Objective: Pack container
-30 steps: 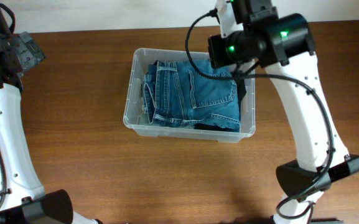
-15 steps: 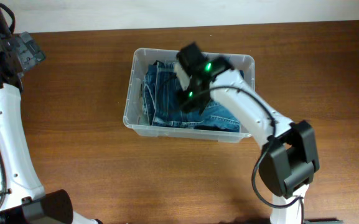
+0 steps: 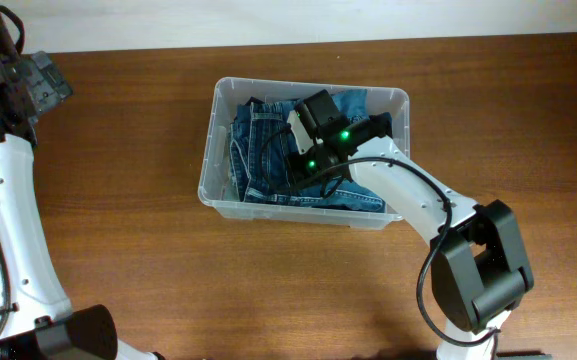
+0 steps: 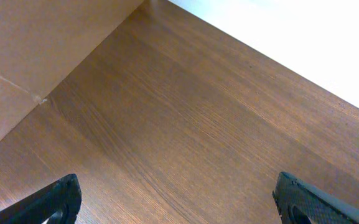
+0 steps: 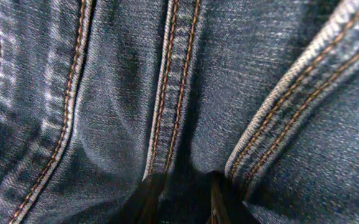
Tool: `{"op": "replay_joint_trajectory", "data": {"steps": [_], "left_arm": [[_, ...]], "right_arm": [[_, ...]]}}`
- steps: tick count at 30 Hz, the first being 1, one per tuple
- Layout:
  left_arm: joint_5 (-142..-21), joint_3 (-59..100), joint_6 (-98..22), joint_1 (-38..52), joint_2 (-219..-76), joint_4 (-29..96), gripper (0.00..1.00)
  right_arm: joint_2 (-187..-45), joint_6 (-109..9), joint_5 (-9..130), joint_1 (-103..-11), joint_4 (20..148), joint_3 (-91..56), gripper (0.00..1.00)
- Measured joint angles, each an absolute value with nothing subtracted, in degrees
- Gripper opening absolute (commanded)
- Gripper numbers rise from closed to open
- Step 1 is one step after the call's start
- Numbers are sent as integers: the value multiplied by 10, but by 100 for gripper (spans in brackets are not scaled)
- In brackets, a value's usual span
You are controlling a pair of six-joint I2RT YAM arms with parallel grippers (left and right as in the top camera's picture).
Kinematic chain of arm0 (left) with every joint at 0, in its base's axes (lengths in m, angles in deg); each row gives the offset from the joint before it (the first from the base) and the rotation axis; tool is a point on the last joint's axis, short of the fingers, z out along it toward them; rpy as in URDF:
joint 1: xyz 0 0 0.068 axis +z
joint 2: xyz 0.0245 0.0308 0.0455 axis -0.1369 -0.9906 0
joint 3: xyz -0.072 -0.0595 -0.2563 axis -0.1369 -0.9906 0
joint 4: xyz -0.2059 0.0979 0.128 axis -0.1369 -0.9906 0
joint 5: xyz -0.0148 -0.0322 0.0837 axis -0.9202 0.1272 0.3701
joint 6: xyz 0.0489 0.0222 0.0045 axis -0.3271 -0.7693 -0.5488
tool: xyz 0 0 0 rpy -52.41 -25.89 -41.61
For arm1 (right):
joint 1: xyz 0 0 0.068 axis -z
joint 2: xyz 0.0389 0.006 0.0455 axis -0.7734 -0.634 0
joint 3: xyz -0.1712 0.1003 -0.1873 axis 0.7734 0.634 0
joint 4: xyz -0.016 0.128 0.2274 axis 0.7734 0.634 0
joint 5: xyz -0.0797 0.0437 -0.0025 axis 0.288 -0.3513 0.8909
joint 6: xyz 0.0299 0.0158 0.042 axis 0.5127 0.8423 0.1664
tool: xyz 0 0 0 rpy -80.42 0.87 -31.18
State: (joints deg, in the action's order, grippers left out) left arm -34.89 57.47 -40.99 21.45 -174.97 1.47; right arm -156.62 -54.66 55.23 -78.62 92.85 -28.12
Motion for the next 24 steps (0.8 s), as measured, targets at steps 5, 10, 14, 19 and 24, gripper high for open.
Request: {"op": "replay_joint_trajectory", "data": {"steps": [5,10,14,19,24], "left_arm": [[-348,575,-410,215,-1750,15,99],[-349,575,-410,215,-1750,15,99],[-349,575,-410,215,-1750,15,99],[-349,575,-410,215,-1750,15,99],[-349,575,-410,215,-1750,15,99]], "right_arm": [[-1579,-546,554,-778,1072,-366,23],[-1580,-554,571,-755,1245,-570,24],[-1533,-555,580,-747,1323,-747,27],[-1403,-556,602,-748,1398,-849,29],[-1271,-556,642,-748,1456,-864,29]]}}
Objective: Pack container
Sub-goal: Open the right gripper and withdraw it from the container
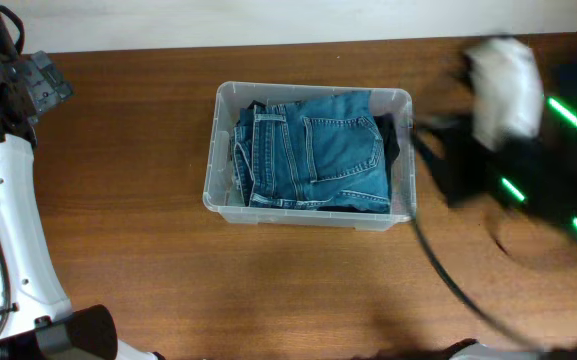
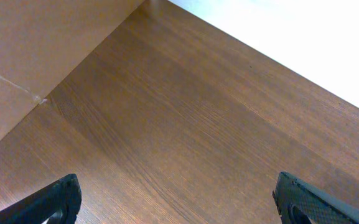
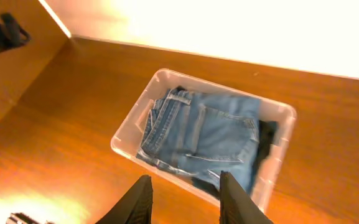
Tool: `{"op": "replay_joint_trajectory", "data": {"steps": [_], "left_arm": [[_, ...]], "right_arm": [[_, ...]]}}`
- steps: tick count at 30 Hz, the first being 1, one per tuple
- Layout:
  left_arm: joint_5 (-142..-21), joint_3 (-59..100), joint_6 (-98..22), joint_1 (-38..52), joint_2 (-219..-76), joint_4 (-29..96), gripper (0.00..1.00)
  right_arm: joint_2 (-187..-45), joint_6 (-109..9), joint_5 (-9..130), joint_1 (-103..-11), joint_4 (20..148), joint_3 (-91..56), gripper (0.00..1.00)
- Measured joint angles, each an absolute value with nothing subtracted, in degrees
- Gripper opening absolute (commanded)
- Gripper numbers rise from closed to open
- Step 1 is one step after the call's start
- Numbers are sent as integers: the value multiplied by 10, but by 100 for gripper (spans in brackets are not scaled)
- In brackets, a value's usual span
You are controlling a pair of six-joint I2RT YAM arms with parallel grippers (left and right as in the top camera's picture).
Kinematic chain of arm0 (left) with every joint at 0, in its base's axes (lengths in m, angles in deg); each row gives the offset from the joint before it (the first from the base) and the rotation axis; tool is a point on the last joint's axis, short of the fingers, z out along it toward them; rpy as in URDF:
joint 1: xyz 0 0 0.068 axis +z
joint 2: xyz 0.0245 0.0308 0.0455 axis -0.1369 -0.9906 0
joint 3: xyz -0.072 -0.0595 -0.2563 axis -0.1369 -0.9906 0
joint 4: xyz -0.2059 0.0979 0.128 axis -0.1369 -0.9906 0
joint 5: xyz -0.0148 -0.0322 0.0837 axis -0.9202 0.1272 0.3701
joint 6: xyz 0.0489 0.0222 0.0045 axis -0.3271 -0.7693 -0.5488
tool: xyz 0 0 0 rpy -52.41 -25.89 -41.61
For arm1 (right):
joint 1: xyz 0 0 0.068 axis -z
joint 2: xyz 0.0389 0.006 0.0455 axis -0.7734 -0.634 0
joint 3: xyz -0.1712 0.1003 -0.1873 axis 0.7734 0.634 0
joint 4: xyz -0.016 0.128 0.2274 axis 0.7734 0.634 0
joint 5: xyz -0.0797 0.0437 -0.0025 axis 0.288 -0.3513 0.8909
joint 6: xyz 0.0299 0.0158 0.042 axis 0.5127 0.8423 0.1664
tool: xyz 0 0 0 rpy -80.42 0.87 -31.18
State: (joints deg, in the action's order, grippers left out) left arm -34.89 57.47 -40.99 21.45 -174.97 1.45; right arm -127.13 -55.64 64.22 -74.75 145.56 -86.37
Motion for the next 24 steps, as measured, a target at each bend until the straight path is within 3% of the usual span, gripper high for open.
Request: {"op": "replay_joint_trajectory", "data": {"steps": [10,21,24], "left_arm": [[-349,575,-410,215,-1750,15,99],[-349,575,-410,215,-1750,15,99],[-349,575,-410,215,-1750,15,99]], "right_arm": [[-1065,-550,662,-748,1481,-862,37],[-851,-547,664,-748,1481,-864,58],[-816,-548,666,-748,1481,-864,58]]}}
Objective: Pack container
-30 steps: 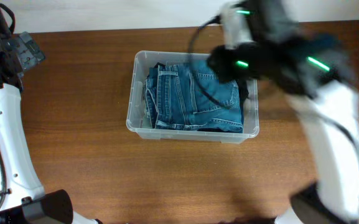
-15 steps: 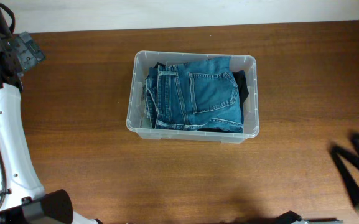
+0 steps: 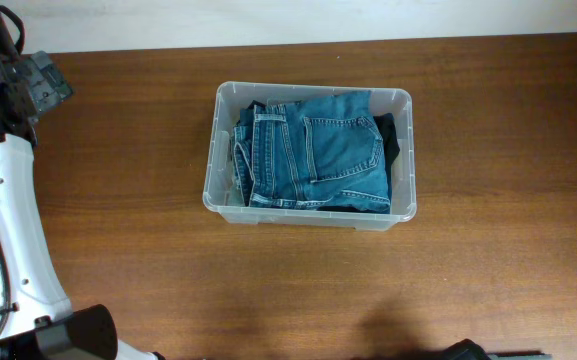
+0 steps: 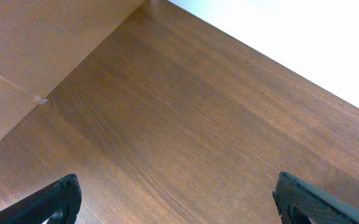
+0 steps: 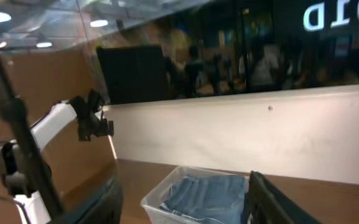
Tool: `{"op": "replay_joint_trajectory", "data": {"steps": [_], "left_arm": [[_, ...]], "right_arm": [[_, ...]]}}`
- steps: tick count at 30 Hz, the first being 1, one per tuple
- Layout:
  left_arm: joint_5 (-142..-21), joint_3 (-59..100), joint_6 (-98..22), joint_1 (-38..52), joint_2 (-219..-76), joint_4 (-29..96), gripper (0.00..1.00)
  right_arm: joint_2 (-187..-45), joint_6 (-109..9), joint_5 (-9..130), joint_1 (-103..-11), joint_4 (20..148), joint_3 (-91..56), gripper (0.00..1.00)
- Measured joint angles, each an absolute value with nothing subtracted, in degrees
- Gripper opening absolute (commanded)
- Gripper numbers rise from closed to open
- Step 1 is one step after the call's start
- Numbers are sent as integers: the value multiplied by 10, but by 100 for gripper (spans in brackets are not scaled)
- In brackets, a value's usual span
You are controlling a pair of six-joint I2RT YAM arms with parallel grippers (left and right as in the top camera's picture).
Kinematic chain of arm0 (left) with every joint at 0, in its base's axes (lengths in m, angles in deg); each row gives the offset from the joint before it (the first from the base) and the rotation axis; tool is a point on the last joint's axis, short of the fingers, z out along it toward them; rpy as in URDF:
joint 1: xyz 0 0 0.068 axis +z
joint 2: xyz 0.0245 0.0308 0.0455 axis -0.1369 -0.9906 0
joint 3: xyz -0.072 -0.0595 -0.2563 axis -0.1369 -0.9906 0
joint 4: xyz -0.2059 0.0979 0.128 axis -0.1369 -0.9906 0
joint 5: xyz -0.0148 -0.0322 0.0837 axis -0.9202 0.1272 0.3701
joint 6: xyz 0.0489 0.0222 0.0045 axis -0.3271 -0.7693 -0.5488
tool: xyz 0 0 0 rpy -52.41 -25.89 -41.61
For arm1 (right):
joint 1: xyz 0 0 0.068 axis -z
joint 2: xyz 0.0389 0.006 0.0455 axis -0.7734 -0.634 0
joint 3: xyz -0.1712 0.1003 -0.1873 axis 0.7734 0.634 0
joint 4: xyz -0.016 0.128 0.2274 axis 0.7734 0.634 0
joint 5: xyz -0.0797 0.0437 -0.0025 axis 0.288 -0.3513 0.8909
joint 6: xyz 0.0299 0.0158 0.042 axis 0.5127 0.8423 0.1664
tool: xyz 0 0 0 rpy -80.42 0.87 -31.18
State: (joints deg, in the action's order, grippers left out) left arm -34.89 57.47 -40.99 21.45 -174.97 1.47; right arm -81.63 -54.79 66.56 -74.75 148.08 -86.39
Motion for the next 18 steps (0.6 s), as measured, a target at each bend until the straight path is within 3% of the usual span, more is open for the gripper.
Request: {"op": "replay_joint_trajectory", "data": {"steps": [17,18], "left_arm": [[-349,575,-410,215,-1750,13,99],[-349,575,-410,215,-1750,13,99]], "right_arm": [[-711,-548,666,-748,1481,-864,75],[-711,-548,666,-748,1481,-864,84]]}}
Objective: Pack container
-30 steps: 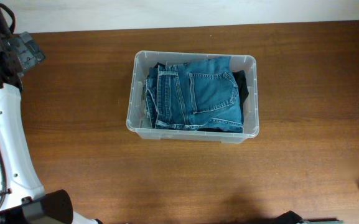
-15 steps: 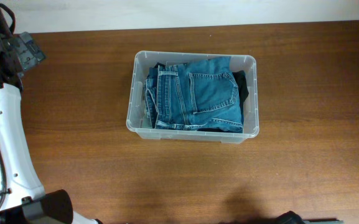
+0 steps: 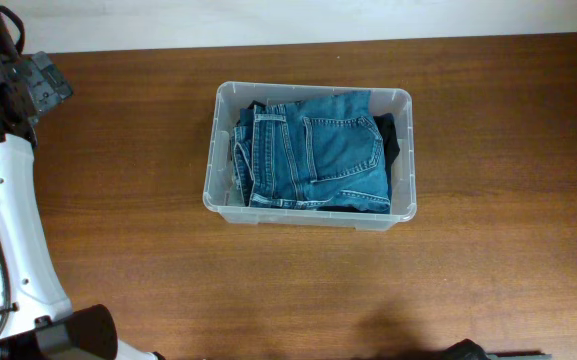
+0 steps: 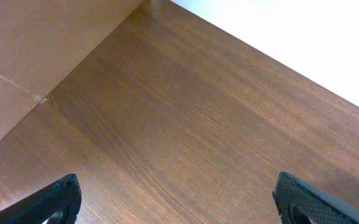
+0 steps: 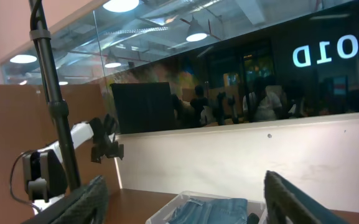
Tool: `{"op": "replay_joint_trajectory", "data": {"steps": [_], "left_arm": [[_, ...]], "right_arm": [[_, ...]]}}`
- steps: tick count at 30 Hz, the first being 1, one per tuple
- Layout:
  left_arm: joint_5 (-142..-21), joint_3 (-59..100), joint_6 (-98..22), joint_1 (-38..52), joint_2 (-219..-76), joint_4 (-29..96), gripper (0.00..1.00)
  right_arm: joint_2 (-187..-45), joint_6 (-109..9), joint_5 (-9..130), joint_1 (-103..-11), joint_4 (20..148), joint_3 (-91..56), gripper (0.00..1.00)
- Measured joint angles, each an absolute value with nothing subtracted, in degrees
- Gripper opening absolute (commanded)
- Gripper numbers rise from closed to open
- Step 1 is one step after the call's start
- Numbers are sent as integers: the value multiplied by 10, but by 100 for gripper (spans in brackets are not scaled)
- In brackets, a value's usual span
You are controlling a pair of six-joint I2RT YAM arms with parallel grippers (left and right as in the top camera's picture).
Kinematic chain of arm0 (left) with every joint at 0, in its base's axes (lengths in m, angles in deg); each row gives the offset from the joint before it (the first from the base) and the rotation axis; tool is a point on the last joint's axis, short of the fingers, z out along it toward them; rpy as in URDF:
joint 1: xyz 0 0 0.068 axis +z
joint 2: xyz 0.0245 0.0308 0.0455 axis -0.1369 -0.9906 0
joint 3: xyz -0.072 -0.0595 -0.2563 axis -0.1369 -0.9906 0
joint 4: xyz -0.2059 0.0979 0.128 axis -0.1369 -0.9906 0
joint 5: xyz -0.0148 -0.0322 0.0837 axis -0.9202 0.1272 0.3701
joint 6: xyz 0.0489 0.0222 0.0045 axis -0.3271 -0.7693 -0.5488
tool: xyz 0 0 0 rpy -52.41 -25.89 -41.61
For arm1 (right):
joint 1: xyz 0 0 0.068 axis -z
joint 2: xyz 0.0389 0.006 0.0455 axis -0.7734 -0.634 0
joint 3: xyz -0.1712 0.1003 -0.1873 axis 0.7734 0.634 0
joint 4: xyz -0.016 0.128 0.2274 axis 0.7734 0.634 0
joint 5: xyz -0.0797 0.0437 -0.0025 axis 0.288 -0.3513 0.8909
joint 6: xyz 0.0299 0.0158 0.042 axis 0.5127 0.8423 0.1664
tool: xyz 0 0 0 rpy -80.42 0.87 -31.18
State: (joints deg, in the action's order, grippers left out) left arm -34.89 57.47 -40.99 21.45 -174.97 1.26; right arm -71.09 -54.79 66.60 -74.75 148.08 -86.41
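The clear plastic container [image 3: 308, 214] stands mid-table with folded blue jeans [image 3: 313, 150] filling it and a dark garment [image 3: 392, 135] tucked along its right wall. My right gripper [image 5: 185, 186] is open and empty, raised well back from the container [image 5: 162, 209], which shows low between its fingers [image 5: 83, 199] with the jeans [image 5: 207, 208] inside. It is out of the overhead view. My left gripper [image 4: 179, 202] is open and empty over bare wood at the table's far left corner, its fingers [image 4: 55, 199] spread wide.
The white left arm [image 3: 8, 200] runs down the table's left edge. A black camera pole [image 5: 55, 106] stands at the left in the right wrist view. A pale wall [image 3: 288, 20] borders the table's far edge.
In the right wrist view the container sits a little lower and the right gripper's fingers stand wider apart. The overhead and left wrist views are unchanged.
At first my right gripper was down on the jeans inside the container, fingers close together. Then it was lifted off to the right, blurred, with the jeans left flat in the container. After that it was out of the overhead view, open. The left arm stayed still.
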Motion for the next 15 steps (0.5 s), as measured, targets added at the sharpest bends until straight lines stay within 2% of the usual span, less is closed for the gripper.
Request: {"op": "replay_joint_trajectory", "data": {"steps": [1,15], "left_arm": [[-349,575,-410,215,-1750,13,99],[-349,575,-410,215,-1750,13,99]], "right_arm": [[-711,-548,666,-748,1481,-864,99],[-711,-548,687,-748,1481,-864,99]]}}
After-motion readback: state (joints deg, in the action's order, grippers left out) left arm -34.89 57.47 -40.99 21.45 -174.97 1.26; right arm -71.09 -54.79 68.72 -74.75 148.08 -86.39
